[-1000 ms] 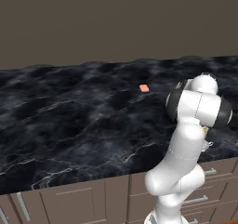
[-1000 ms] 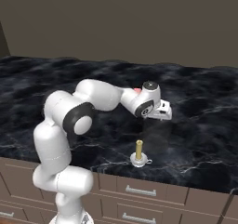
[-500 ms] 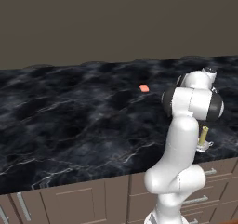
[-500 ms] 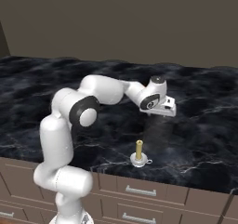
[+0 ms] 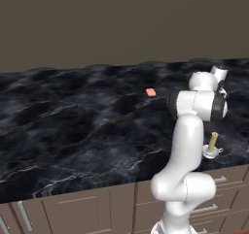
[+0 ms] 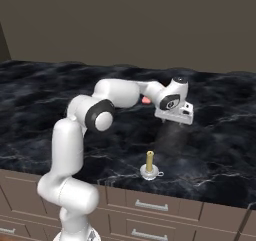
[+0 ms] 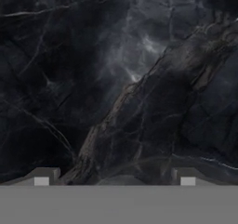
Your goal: Pick the candle and jar from the dining table and place them in the open cabinet. Close the cabinet after placing the objects.
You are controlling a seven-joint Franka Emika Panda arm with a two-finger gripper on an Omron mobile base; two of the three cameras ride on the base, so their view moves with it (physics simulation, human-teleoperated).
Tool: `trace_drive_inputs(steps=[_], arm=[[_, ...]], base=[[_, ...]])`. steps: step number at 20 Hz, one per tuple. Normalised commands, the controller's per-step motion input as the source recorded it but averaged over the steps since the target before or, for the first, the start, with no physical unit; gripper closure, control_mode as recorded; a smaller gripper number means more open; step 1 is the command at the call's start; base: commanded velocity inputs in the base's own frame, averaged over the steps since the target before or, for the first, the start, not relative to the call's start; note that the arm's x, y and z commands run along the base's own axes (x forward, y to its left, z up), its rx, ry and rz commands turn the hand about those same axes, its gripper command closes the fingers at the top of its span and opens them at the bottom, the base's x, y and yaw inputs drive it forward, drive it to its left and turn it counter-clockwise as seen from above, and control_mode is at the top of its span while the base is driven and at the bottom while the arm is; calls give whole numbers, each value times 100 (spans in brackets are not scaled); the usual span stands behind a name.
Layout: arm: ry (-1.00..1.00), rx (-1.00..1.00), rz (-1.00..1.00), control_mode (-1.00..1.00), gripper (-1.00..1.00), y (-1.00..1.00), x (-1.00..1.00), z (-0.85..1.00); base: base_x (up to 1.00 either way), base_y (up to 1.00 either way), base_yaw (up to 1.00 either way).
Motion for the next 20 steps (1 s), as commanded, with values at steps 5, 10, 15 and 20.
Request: trace_drive_inputs(steps=[5, 10, 15, 20], arm=[[11, 6, 0, -100, -100, 10, -5, -100], [2, 1, 0, -100, -100, 35, -51, -100], [0, 0, 0, -100, -100, 53, -81, -100], [0, 0, 0, -100, -100, 54, -80, -100]], base=[[0, 0, 0], [0, 0, 0], [0, 0, 0], [0, 0, 0]])
